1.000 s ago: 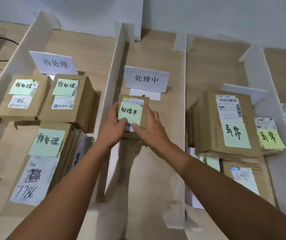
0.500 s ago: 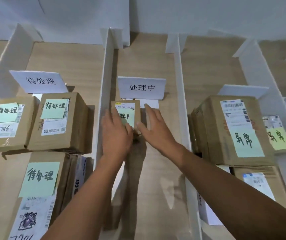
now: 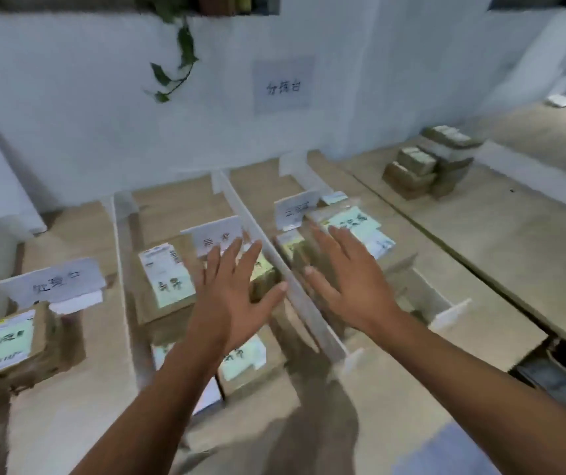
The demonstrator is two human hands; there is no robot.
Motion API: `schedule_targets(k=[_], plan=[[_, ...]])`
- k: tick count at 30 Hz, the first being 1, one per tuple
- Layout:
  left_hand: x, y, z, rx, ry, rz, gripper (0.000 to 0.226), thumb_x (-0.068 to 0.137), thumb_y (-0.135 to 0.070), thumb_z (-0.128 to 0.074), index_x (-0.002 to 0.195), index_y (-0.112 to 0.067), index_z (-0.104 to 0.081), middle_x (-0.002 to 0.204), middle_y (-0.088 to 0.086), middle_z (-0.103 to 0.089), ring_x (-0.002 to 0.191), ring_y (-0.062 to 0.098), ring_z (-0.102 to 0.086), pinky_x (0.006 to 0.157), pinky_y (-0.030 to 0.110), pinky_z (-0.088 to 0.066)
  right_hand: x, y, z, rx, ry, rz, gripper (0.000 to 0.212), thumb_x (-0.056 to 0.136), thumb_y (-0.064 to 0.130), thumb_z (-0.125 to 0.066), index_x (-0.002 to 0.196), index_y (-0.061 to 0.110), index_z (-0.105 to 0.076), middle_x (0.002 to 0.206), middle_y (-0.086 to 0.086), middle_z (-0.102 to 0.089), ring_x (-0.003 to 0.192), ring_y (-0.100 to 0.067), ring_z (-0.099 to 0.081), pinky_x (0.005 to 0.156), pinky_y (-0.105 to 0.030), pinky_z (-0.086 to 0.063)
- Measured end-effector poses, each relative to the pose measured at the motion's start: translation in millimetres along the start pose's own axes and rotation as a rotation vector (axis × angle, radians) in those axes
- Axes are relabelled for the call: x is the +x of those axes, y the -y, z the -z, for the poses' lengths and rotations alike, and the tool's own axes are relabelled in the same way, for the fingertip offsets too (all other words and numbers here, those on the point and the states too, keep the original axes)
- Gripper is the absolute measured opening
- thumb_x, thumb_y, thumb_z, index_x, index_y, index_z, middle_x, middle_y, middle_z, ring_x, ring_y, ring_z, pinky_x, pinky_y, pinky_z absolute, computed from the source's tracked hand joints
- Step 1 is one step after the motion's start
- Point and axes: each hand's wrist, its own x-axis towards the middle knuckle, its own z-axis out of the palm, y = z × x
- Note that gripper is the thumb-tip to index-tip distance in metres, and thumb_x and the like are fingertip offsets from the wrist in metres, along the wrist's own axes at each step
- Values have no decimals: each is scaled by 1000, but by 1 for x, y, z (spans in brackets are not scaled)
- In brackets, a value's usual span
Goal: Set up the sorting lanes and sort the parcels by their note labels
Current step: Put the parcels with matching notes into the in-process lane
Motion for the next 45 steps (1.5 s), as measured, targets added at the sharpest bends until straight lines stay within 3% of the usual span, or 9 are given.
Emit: schedule_targets(k=[4,9,13,21,25,31,39,45], plan=[[13,-160,-80,-31,113,-201,97,75,-97,-16,158,-48,-4,171,-12,-2,157,20,10,126,51,5,-84,-127,102,-141,-75,-184,73,96,63,-33,156,23,-35,161,-12,-34,151,-31,-26,119,-51,-27],[37,-315,-160,18,156,-360,98,76,-95,-16,160,-43,-9,170,-14,-6,157,23,3,123,57,2,-151,-247,193,-249,-97,-391,78,92,72,-22,159,32,-24,166,-7,-24,155,-26,-14,122,-51,-18],[75,-391,-216,16,194,-426,100,75,-95,-14,160,-43,-9,170,-13,-7,157,24,3,124,57,1,-166,-332,231,-292,-110,-478,78,92,72,-22,161,34,-19,168,-6,-19,156,-25,-9,123,-50,-15],[199,-475,-325,4,243,-399,93,81,-92,-17,160,-43,-10,170,-13,-8,156,24,4,124,59,0,-114,-496,260,-317,-27,-534,79,90,75,-14,161,39,-10,170,-1,-10,156,-20,0,125,-49,-8],[268,-506,-358,82,274,-326,92,80,-91,-13,160,-44,-3,170,-12,-5,156,26,5,123,59,-1,-74,-575,274,-328,17,-505,78,92,76,-11,161,40,-8,170,0,-9,156,-18,2,125,-48,-9],[345,-535,-396,148,216,-238,90,85,-85,-18,161,-38,-11,170,-8,-12,157,28,-2,124,60,-6,-3,-685,275,-271,22,-420,75,93,76,-15,160,41,-9,170,3,-11,157,-17,-2,125,-42,-5],[442,-551,-435,208,111,9,88,85,-83,-18,160,-37,-17,169,-8,-16,157,28,-7,124,57,-10,113,-806,257,-140,118,-222,71,98,66,-33,160,35,-20,167,-2,-23,154,-20,-17,124,-39,-21],[528,-546,-455,195,16,133,86,89,-77,-31,157,-24,-32,162,1,-34,148,31,-27,120,52,-26,218,-850,243,-38,145,-150,69,98,60,-42,159,33,-24,166,-1,-22,153,-17,-17,121,-36,-24]])
